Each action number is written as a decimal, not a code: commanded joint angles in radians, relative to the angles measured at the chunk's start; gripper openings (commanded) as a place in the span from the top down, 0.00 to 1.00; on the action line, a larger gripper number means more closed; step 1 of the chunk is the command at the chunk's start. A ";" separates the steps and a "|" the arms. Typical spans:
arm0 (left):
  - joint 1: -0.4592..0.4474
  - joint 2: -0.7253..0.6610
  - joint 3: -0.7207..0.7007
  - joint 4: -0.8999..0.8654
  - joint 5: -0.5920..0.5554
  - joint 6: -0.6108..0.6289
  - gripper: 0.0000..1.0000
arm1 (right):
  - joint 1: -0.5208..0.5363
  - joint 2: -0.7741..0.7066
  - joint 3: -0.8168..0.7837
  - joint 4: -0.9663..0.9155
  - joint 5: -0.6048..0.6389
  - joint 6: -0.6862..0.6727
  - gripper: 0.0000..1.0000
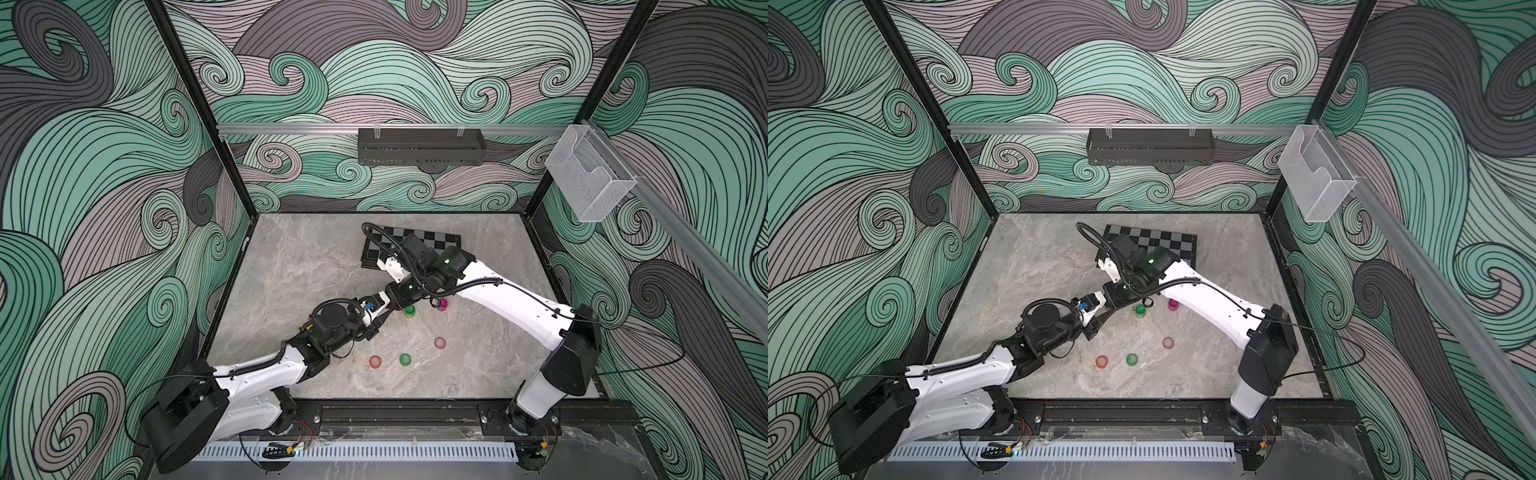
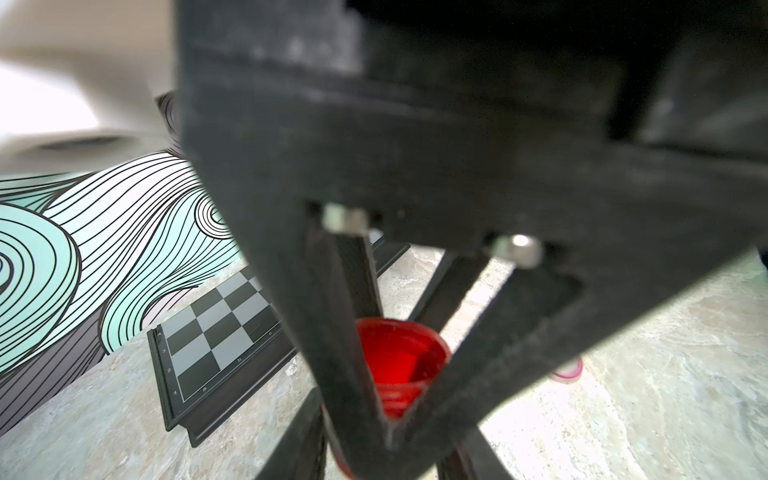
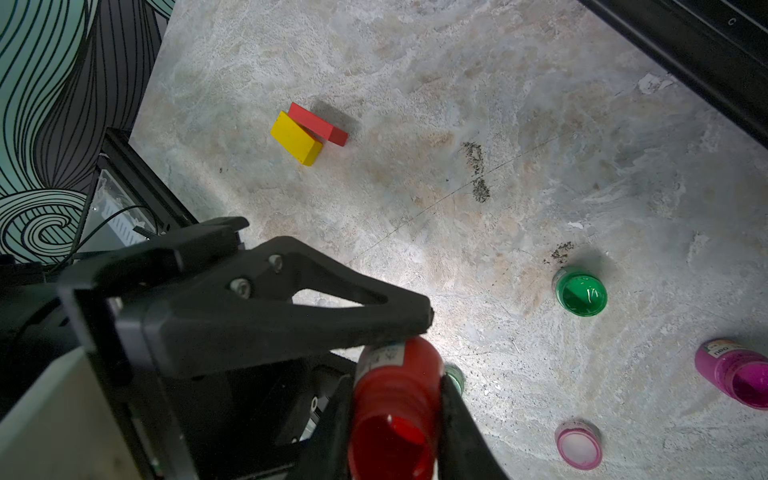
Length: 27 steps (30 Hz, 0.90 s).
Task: Close the paint jar lid
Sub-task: Pick up the paint jar from the center of the board.
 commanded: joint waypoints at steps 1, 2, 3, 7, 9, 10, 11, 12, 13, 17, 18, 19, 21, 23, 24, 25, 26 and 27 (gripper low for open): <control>0.009 -0.010 0.022 0.018 0.006 0.002 0.59 | -0.004 -0.011 0.012 0.015 -0.011 0.000 0.71; 0.009 -0.013 0.022 0.018 0.007 0.002 0.59 | -0.004 -0.011 0.011 0.016 -0.012 0.000 0.71; 0.009 -0.015 0.022 0.018 0.006 0.003 0.59 | -0.005 -0.010 0.012 0.015 -0.012 0.002 0.71; 0.010 -0.022 0.019 0.021 0.006 0.005 0.62 | -0.004 -0.009 0.014 0.016 -0.016 0.004 0.71; 0.010 -0.023 0.018 0.026 0.006 0.003 0.62 | -0.004 -0.008 0.014 0.015 -0.016 0.005 0.71; 0.010 -0.024 0.018 0.026 0.006 0.001 0.62 | -0.004 -0.007 0.013 0.016 -0.018 0.005 0.71; 0.010 -0.025 0.017 0.028 0.005 -0.001 0.62 | -0.004 -0.008 0.012 0.016 -0.019 0.006 0.71; 0.010 -0.026 0.017 0.033 0.001 -0.005 0.62 | -0.003 -0.007 0.012 0.015 -0.020 0.006 0.70; 0.010 -0.027 0.017 0.038 -0.002 -0.007 0.62 | -0.003 -0.006 0.012 0.015 -0.020 0.006 0.71; 0.012 -0.028 0.022 0.038 -0.002 -0.009 0.60 | -0.003 -0.006 0.011 0.016 -0.024 0.008 0.71; 0.012 -0.028 0.021 0.038 -0.003 -0.009 0.60 | -0.003 -0.006 0.011 0.015 -0.024 0.008 0.71; 0.013 -0.027 0.023 0.038 -0.005 -0.010 0.59 | -0.003 -0.005 0.011 0.015 -0.024 0.008 0.71; 0.014 -0.027 0.022 0.037 -0.004 -0.012 0.59 | -0.003 -0.004 0.011 0.015 -0.024 0.010 0.71; 0.015 -0.025 0.022 0.037 0.000 -0.013 0.59 | -0.004 -0.004 0.011 0.016 -0.027 0.010 0.71; 0.015 -0.025 0.020 0.037 0.003 -0.014 0.61 | -0.003 -0.004 0.011 0.015 -0.026 0.010 0.71; 0.016 -0.024 0.020 0.039 0.004 -0.014 0.62 | -0.004 -0.003 0.011 0.015 -0.027 0.010 0.71; 0.016 -0.024 0.020 0.040 0.003 -0.016 0.63 | -0.004 -0.004 0.011 0.016 -0.026 0.010 0.71; 0.016 -0.024 0.020 0.041 0.004 -0.016 0.64 | -0.003 -0.002 0.011 0.015 -0.029 0.010 0.71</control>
